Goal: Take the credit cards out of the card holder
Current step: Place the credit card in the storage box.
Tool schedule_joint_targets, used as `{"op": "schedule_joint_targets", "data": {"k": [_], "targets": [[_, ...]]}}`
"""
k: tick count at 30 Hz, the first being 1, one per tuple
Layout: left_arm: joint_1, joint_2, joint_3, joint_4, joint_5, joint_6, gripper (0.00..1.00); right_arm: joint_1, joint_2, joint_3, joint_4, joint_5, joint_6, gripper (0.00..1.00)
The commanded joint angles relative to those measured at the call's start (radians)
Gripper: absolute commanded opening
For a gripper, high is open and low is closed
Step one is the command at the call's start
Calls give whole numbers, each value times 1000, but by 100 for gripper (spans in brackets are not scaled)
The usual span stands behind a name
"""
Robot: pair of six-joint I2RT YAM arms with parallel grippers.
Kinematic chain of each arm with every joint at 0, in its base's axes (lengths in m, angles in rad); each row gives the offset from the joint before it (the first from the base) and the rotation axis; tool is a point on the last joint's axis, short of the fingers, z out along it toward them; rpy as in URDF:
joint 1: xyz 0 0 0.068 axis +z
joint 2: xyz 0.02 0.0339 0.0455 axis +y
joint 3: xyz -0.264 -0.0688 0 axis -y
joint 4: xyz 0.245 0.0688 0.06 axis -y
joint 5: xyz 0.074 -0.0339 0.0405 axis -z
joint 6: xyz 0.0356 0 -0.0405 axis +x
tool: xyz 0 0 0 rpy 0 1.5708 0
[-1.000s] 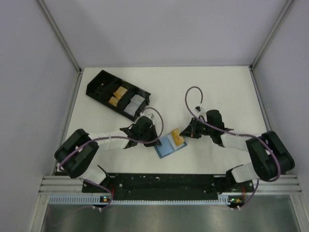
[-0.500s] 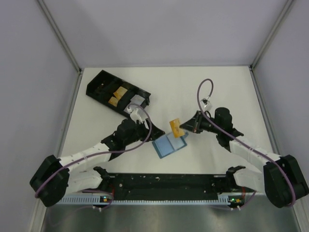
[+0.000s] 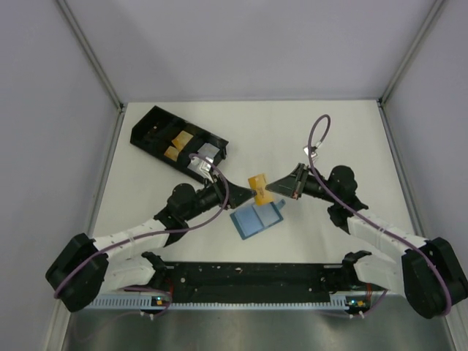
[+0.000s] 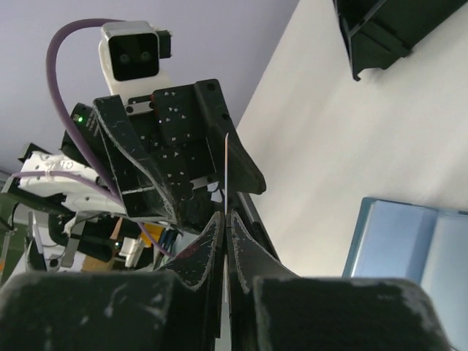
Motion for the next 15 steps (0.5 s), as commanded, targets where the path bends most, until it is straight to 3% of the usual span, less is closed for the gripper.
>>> {"op": "schedule_joint_targets", "data": {"k": [1, 7, 13, 15], "targets": [[1, 22, 4, 190, 46, -23, 65, 35, -8, 3, 141, -26, 68, 0], [1, 45, 13, 212, 48, -29, 47, 42, 3, 5, 175, -38, 91, 0], [1, 44, 3, 242, 51, -40, 0, 42, 9, 6, 155, -46, 71, 0], [2, 37, -5, 253, 37, -43, 0, 42, 5, 9, 142, -43, 64, 0]]}}
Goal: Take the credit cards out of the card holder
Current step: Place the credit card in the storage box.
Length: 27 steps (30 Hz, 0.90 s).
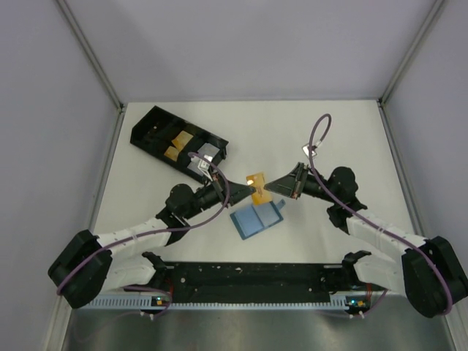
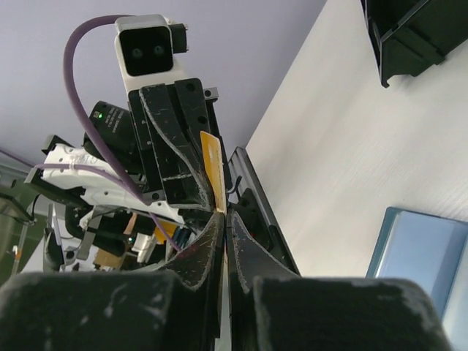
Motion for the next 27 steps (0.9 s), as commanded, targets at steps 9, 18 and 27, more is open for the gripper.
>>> {"op": "schedule_joint_targets", "data": {"k": [9, 18, 27], "targets": [[95, -189, -59, -49, -156, -10, 0, -20, -136, 71, -308, 105, -225, 71], [385, -425, -105, -374, -371, -65, 0, -34, -314, 195, -848, 376, -543, 93], [635, -245, -38, -288, -297, -162, 0, -35, -363, 213, -968, 501, -625, 98]]}}
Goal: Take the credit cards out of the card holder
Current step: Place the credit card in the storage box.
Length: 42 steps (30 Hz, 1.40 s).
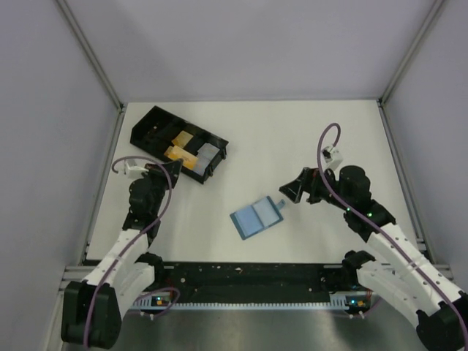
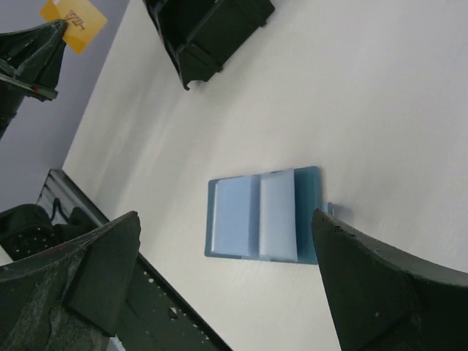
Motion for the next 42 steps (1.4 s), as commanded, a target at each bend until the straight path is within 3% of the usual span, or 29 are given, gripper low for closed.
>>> {"op": "schedule_joint_targets", "data": {"k": [1, 10, 16, 19, 32, 37, 42], "targets": [[85, 133, 74, 80, 30, -51, 0, -12, -37, 50, -89, 115, -93, 98], [172, 564, 312, 168, 20, -23, 0, -12, -82, 57, -155, 236, -176, 99], [235, 886, 513, 234, 158, -123, 0, -12, -89, 48, -163, 271, -202, 98], [234, 975, 594, 203, 177, -137, 0, -12, -88, 47, -163, 276, -209, 98], [235, 1112, 808, -126, 139, -42, 2, -12, -86, 42, -165, 274, -217, 98], [235, 1121, 848, -255, 110, 1, 16, -10, -92, 40, -168, 264, -219, 98], [235, 1077, 845, -331, 87, 35, 38, -10, -106, 45, -169, 232, -216, 98]]}}
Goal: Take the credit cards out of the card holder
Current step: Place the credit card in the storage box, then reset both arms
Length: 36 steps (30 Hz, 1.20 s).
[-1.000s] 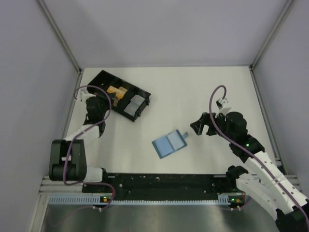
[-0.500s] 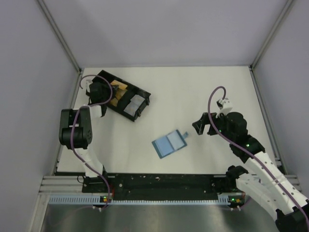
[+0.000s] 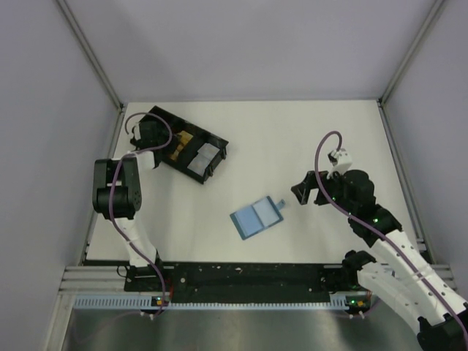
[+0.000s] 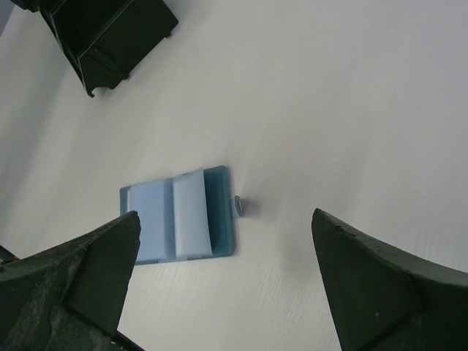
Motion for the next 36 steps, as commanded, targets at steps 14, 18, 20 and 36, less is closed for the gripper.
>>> {"op": "schedule_joint_targets", "data": {"k": [14, 18, 20, 36], "targets": [[4, -407, -89, -334, -46, 203, 81, -11, -123, 127, -154, 98, 2, 98], [-10, -683, -204, -389, -60, 327, 96, -9, -171, 191, -260, 278, 27, 99], [-19, -828, -245, -432, -65, 432, 96, -11, -192, 230, -316, 367, 33, 98], [-157, -1643, -322, -878, -377, 851, 99, -9, -360, 314, -530, 866, 24, 99]]}}
